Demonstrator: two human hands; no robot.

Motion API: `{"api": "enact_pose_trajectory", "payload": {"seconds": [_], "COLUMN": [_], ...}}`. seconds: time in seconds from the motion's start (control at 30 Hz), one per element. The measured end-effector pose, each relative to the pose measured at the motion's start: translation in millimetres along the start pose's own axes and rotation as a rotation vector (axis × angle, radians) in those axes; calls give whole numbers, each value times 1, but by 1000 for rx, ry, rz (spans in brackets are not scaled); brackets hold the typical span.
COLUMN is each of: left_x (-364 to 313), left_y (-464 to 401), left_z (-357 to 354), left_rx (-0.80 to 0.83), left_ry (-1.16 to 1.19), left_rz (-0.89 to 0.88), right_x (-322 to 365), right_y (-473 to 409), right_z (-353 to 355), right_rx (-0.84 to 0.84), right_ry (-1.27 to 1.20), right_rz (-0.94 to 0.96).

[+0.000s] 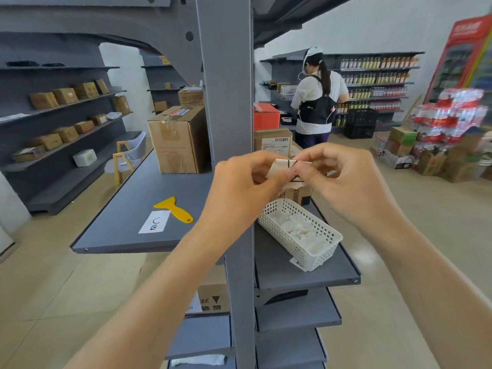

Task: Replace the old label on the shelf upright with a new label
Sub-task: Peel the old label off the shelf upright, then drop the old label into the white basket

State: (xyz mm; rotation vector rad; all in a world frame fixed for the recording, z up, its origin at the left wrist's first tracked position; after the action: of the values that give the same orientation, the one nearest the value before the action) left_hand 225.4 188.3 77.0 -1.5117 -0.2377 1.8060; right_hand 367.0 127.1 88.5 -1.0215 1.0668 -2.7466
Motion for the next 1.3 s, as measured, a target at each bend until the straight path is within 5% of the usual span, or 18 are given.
{"api": "enact_pose_trajectory", "payload": {"seconds": [0.1, 0.33, 0.57, 0.73, 1.0, 1.13, 1.3], "left_x": [17, -1, 45, 65, 90, 118, 187], "left_y": [-9, -11, -31, -43, -71, -71, -60], "left_z": [-8, -65, -96, -118, -120, -131, -149], "left_rx": [-37, 90, 49, 174, -11, -66, 27], "left_ry": [178, -188, 571, 582, 314, 269, -140], "left_rz": [78, -214, 385, 492, 316, 378, 493], "right_x": [-9, -38, -72, -98, -147, -179, -240], "right_y": [2, 2, -7, -13, -31, -44, -38], "right_z": [10, 27, 38, 43, 18, 5, -60], "right_rx": [8, 2, 9, -20, 165, 99, 296], "right_ry": [65, 356, 115, -83, -89, 26, 287], "right_rz": [-23, -138, -179, -215, -302, -295, -373]}}
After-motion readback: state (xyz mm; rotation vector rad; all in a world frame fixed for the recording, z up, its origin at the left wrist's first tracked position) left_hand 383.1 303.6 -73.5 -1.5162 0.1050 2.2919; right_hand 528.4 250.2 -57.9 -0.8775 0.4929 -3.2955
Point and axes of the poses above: each hand's wrist, its own y-axis away from the middle knuckle, its own z-axis out of the back of the hand, x = y × z, the point moved 10 cm from there along -y, towards the middle knuckle, and after that the axes turned 10 degrees about y, right-handed, at the moved point
